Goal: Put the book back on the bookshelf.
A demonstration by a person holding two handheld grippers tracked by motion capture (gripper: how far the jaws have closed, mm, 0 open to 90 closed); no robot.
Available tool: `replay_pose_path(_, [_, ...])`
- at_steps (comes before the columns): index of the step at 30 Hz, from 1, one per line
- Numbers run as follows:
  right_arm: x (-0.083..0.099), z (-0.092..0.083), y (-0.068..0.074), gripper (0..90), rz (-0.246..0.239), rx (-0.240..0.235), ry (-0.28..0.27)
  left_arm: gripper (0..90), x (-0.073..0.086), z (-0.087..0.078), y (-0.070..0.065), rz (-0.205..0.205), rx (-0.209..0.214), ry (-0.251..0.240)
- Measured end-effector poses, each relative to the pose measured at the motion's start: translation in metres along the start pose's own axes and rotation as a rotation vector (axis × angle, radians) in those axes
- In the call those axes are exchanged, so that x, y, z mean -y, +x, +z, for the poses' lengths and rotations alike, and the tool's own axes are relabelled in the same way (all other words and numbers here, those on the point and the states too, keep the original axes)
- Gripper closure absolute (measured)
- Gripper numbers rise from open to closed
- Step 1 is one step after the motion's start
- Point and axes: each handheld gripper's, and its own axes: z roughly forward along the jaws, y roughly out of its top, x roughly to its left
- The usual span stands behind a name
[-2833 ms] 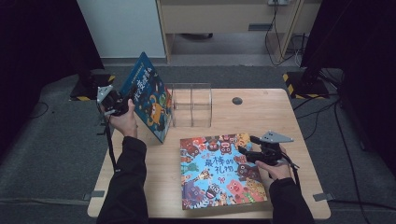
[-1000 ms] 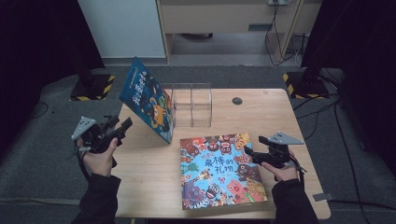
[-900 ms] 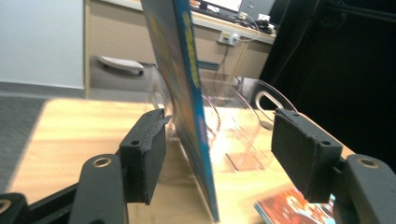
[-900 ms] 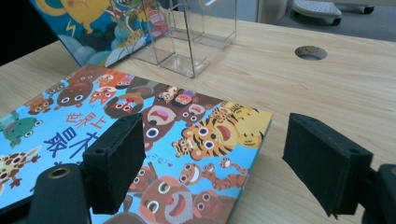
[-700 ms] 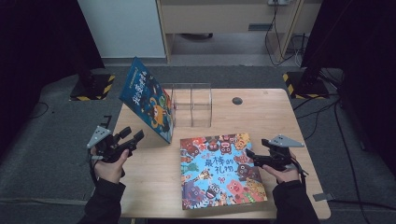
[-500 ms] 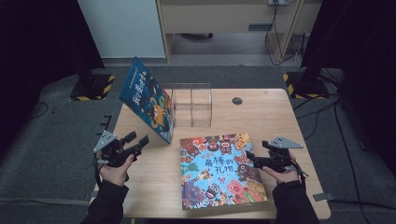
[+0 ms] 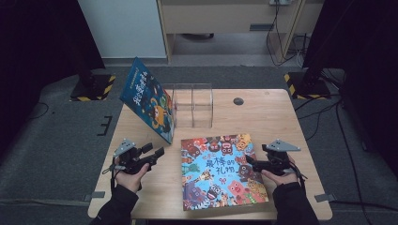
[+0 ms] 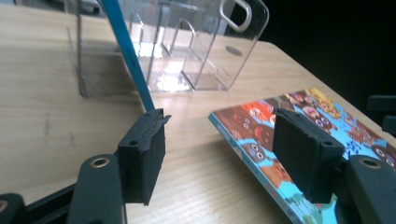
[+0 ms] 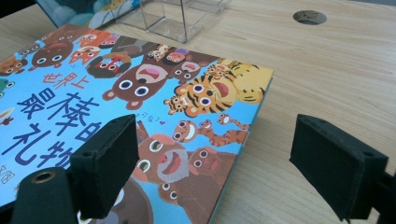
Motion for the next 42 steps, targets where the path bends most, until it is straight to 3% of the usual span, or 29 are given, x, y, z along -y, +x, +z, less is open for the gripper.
replay_pose_path(8, [0.004,0.005,0.002,15.2,0.0,-0.008,0.029,34.2,0.011,0.016,-0.013,0.041,0.029,0.061])
replay_pose_path(15, [0.006,0.01,0.003,15.3,-0.003,-0.017,0.05,34.2,0.019,0.034,-0.033,0.104,0.051,0.128])
replay_pose_path(20, [0.009,0.014,0.003,15.2,-0.008,-0.017,0.068,34.3,0.026,0.045,-0.043,0.123,0.071,0.169])
replay_pose_path(25, [0.01,0.015,0.002,15.3,0.025,-0.038,0.072,34.3,0.032,0.054,-0.046,0.136,0.063,0.21])
replay_pose_path(30, [0.01,0.017,0.001,14.7,0.057,-0.059,0.075,34.3,0.033,0.056,-0.043,0.122,0.056,0.216])
replay_pose_path(42, [0.012,0.024,-0.001,13.0,0.127,-0.108,0.089,32.6,0.035,0.063,-0.043,0.07,0.092,0.223])
